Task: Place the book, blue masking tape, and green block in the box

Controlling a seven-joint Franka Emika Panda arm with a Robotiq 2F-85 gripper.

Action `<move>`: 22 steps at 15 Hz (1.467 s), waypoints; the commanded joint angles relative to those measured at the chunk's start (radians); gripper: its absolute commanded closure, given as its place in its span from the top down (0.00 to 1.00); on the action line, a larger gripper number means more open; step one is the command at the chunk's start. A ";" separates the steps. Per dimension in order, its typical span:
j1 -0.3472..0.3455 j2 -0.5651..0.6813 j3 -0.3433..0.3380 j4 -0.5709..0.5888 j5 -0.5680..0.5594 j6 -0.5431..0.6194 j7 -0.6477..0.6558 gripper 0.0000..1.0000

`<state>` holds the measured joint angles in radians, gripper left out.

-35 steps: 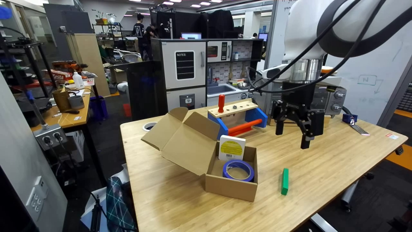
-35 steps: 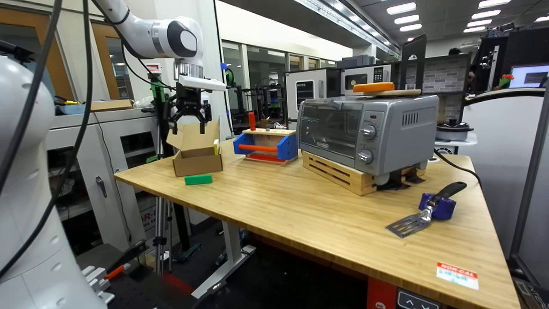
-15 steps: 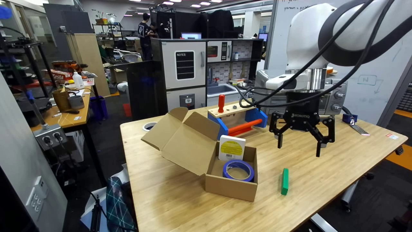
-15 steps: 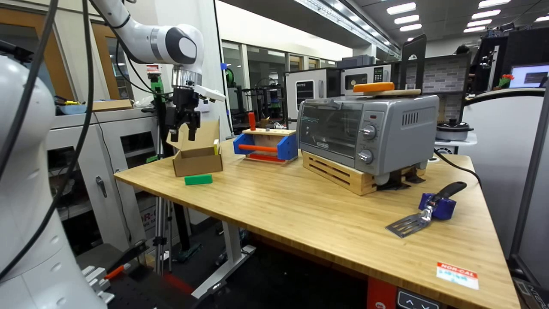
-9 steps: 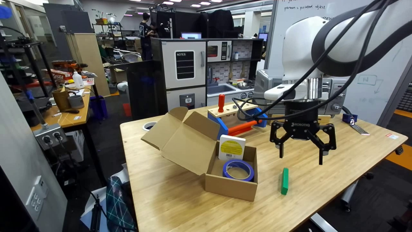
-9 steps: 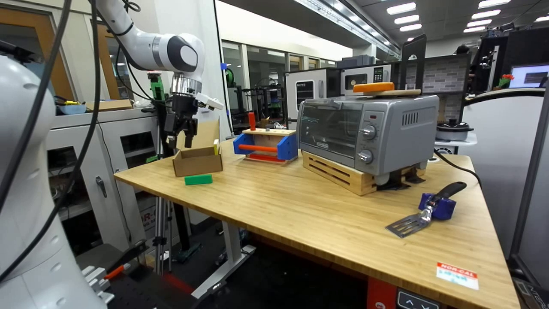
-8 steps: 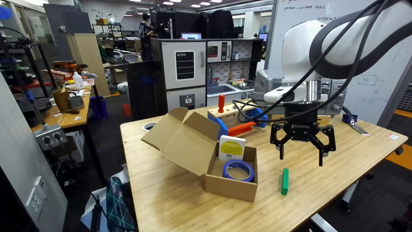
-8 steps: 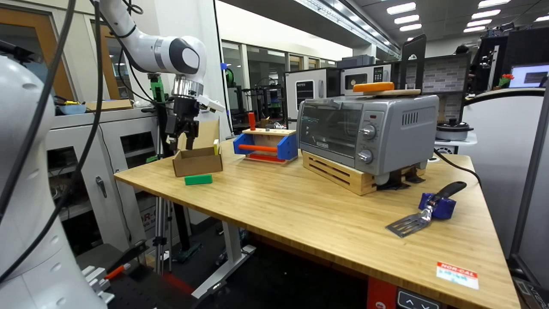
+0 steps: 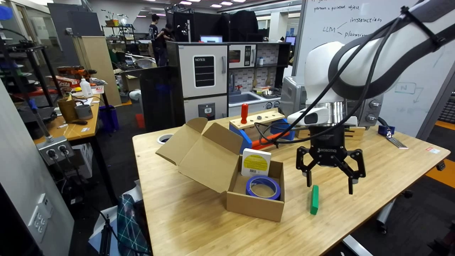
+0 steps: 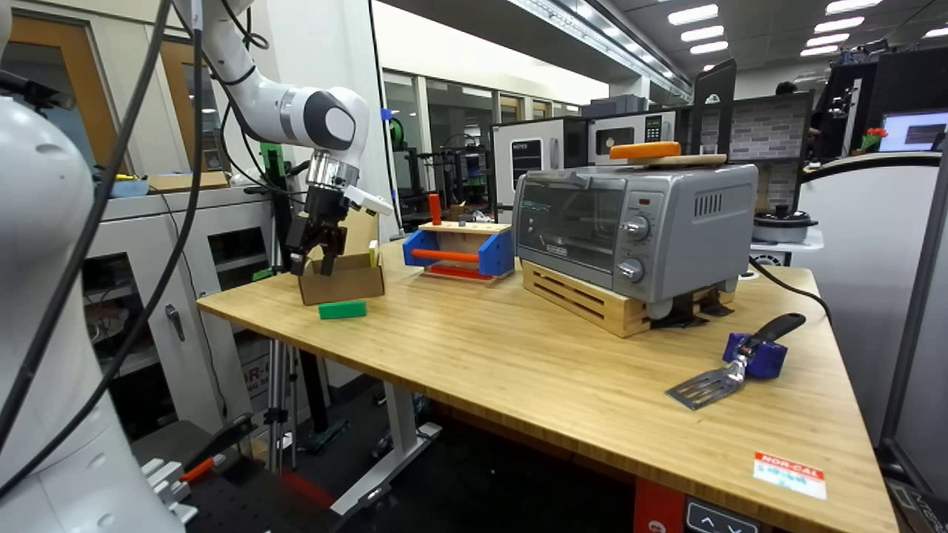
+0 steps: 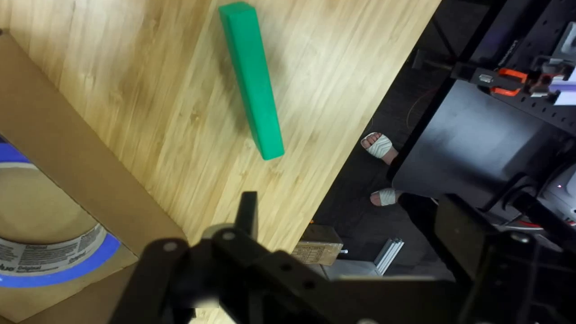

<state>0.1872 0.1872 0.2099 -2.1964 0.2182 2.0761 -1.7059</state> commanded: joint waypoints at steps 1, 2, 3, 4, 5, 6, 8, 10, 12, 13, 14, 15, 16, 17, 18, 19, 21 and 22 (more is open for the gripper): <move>-0.019 0.041 0.017 0.034 0.043 0.002 -0.007 1.00; -0.022 0.045 0.016 0.037 0.047 0.012 -0.006 1.00; -0.025 0.048 0.015 0.040 0.051 0.024 -0.011 1.00; -0.028 0.044 0.016 0.036 0.042 0.040 -0.028 1.00; -0.031 0.038 0.017 0.033 0.034 0.054 -0.051 1.00; -0.034 0.033 0.016 0.029 0.023 0.066 -0.070 1.00; -0.041 0.035 0.012 0.022 0.010 0.086 -0.099 1.00; -0.050 0.035 0.010 0.009 0.015 0.098 -0.127 1.00; -0.057 0.034 0.008 -0.010 0.015 0.109 -0.141 1.00; -0.059 0.034 0.008 -0.020 0.016 0.116 -0.143 1.00; -0.061 0.035 0.009 -0.029 0.021 0.123 -0.145 1.00; -0.063 0.037 0.011 -0.035 0.026 0.124 -0.149 1.00; -0.064 0.041 0.012 -0.036 0.031 0.125 -0.149 1.00; -0.063 0.044 0.013 -0.035 0.031 0.125 -0.149 1.00; -0.063 0.046 0.013 -0.034 0.027 0.124 -0.147 1.00; -0.064 0.049 0.012 -0.029 0.028 0.121 -0.148 1.00; -0.066 0.055 0.011 -0.024 0.027 0.121 -0.150 1.00; -0.069 0.064 0.011 -0.018 0.033 0.119 -0.156 1.00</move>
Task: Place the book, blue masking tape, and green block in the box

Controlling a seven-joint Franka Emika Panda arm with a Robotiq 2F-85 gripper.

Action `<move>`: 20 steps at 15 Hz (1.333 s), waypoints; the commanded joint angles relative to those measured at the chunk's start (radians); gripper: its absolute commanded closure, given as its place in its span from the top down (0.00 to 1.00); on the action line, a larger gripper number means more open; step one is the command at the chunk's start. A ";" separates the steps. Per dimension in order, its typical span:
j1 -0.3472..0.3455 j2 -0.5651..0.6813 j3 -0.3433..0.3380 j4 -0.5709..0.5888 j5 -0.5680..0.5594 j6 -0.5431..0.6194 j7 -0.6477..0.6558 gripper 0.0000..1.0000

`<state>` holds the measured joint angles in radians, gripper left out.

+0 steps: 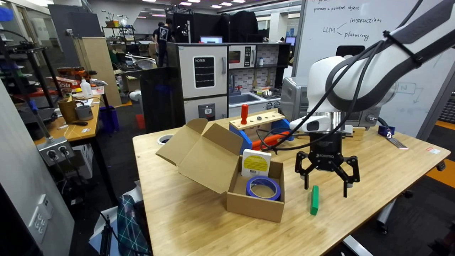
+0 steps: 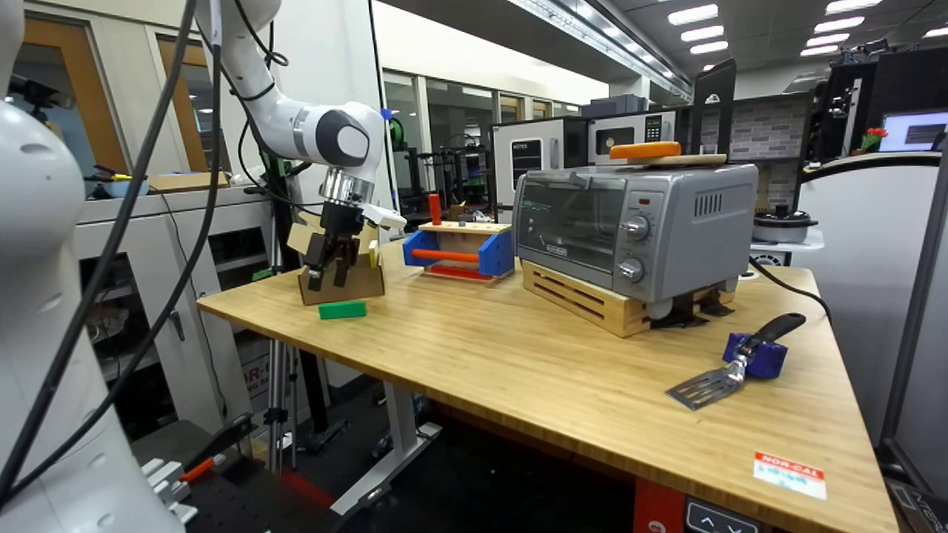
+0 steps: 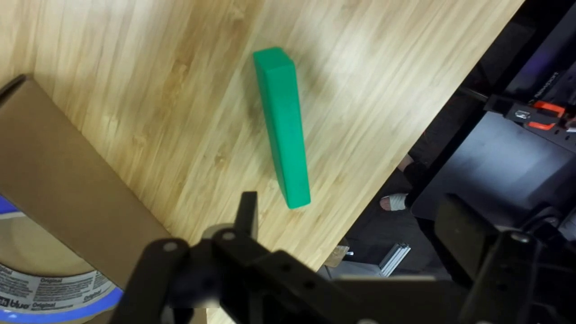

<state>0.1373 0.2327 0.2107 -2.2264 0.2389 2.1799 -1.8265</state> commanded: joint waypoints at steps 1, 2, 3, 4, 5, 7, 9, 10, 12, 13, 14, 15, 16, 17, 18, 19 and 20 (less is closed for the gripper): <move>-0.021 0.028 0.010 0.017 0.014 0.014 -0.039 1.00; -0.023 0.038 0.010 0.022 0.013 0.012 -0.040 1.00; -0.024 0.052 0.011 0.029 0.011 0.009 -0.040 1.00; -0.025 0.064 0.012 0.036 0.010 0.007 -0.040 1.00; -0.027 0.078 0.014 0.045 0.009 0.004 -0.040 1.00; -0.029 0.103 0.016 0.058 0.006 0.002 -0.036 1.00; -0.033 0.121 0.018 0.067 0.006 0.001 -0.035 1.00; -0.035 0.126 0.019 0.070 0.007 0.001 -0.035 1.00; -0.038 0.137 0.020 0.077 0.006 0.001 -0.034 1.00; -0.040 0.139 0.020 0.079 0.006 0.001 -0.035 1.00; -0.042 0.140 0.020 0.080 0.008 0.000 -0.036 1.00; -0.043 0.140 0.020 0.081 0.008 0.000 -0.036 1.00; -0.046 0.141 0.020 0.082 0.009 0.000 -0.037 1.00; -0.048 0.143 0.020 0.083 0.010 -0.001 -0.038 1.00; -0.050 0.145 0.020 0.084 0.011 -0.003 -0.040 0.97; -0.054 0.148 0.021 0.086 0.014 -0.008 -0.044 0.88; -0.056 0.151 0.022 0.087 0.015 -0.009 -0.044 0.73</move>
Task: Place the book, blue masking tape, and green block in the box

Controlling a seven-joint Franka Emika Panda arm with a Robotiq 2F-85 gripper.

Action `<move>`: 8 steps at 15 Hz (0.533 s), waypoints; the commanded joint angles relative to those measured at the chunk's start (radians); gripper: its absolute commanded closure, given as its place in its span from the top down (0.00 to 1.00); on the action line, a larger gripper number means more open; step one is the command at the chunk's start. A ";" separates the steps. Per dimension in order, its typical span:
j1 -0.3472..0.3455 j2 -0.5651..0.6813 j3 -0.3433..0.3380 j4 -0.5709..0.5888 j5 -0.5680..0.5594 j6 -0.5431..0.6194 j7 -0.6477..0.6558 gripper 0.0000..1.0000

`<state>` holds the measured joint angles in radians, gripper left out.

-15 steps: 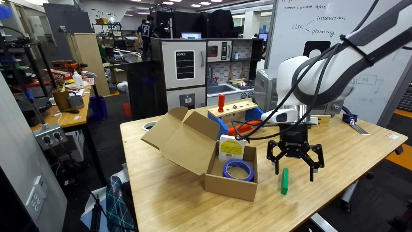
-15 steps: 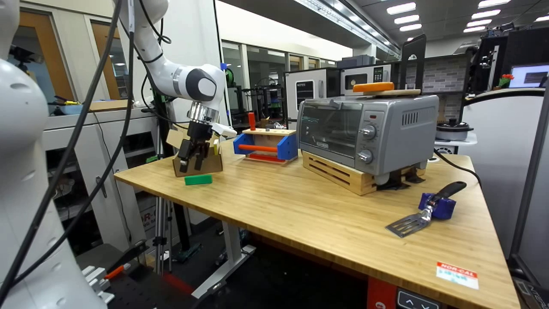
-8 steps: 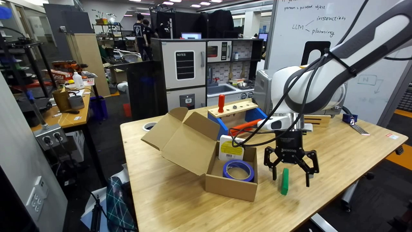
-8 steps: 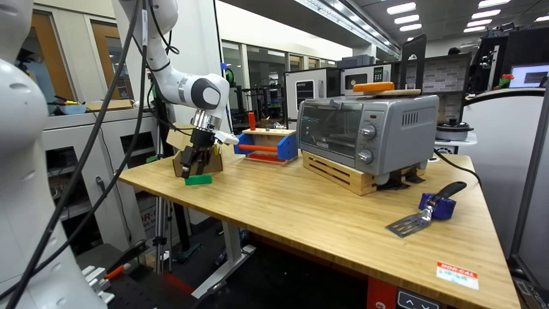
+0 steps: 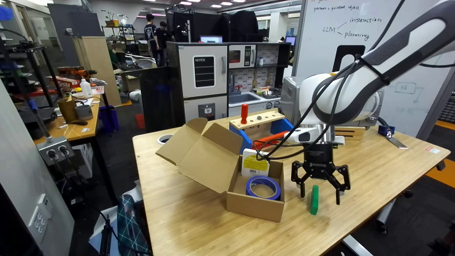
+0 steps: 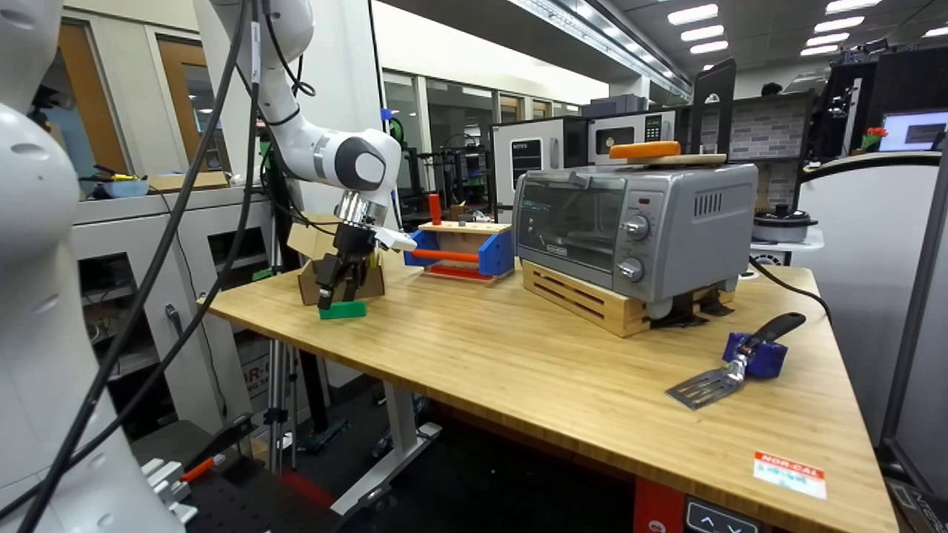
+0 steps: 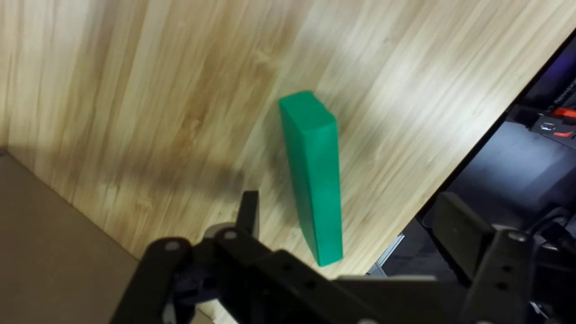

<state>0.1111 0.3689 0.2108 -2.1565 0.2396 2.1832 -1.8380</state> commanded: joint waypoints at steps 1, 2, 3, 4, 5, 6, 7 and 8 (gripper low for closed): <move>-0.032 0.019 0.022 0.018 0.014 -0.014 -0.034 0.69; -0.034 0.022 0.023 0.018 0.016 -0.015 -0.035 0.62; -0.036 0.025 0.023 0.019 0.016 -0.016 -0.037 0.55; -0.037 0.028 0.023 0.021 0.017 -0.016 -0.035 0.48; -0.039 0.028 0.023 0.024 0.021 -0.017 -0.036 0.41; -0.041 0.028 0.024 0.025 0.023 -0.018 -0.037 0.34; -0.041 0.028 0.025 0.025 0.023 -0.020 -0.037 0.27; -0.041 0.028 0.025 0.027 0.022 -0.021 -0.036 0.20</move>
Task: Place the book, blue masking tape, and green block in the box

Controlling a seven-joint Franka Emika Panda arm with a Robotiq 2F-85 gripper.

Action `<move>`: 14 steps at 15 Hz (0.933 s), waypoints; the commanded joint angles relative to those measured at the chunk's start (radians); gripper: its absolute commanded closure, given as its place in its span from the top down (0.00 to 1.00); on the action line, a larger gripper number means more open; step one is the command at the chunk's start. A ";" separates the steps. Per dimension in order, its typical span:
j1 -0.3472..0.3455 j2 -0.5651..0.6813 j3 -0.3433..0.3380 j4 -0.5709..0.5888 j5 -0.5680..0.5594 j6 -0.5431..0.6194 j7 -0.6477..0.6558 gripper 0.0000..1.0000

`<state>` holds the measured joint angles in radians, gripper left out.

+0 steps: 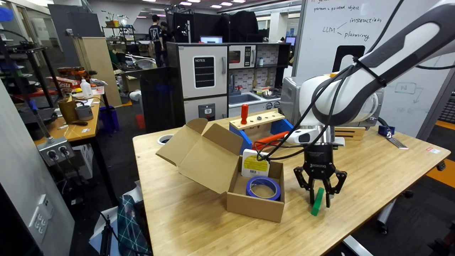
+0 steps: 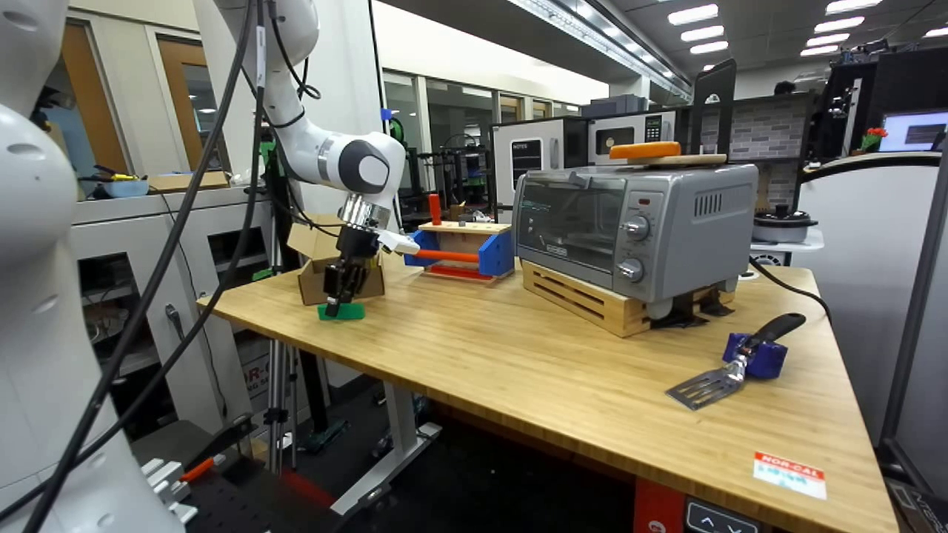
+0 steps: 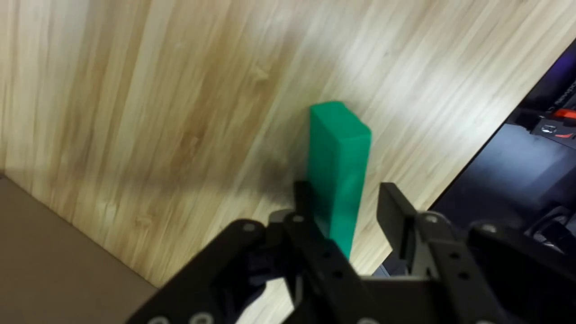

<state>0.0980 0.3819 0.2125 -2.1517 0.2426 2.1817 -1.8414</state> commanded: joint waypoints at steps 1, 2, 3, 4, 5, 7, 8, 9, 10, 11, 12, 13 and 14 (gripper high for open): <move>-0.027 0.016 0.024 0.024 0.019 -0.021 -0.031 0.13; -0.027 0.016 0.025 0.026 0.019 -0.021 -0.031 0.10; -0.026 0.016 0.027 0.027 0.019 -0.021 -0.030 0.09; -0.025 0.016 0.028 0.028 0.019 -0.020 -0.028 0.07; -0.025 0.014 0.030 0.028 0.021 -0.018 -0.026 0.11; -0.024 0.007 0.031 0.026 0.022 -0.015 -0.022 0.10; -0.023 0.000 0.032 0.024 0.022 -0.014 -0.018 0.09; -0.022 -0.015 0.031 0.018 0.022 -0.010 -0.013 0.04; -0.023 -0.030 0.032 0.010 0.022 -0.004 -0.015 0.04; -0.023 -0.055 0.034 -0.001 0.026 0.004 -0.017 0.04; -0.023 -0.083 0.036 -0.012 0.032 0.012 -0.018 0.04; -0.018 -0.115 0.037 -0.021 0.032 0.015 -0.013 0.04; -0.011 -0.149 0.038 -0.028 0.029 0.017 -0.008 0.04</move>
<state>0.0974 0.3247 0.2304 -2.1341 0.2467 2.1819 -1.8414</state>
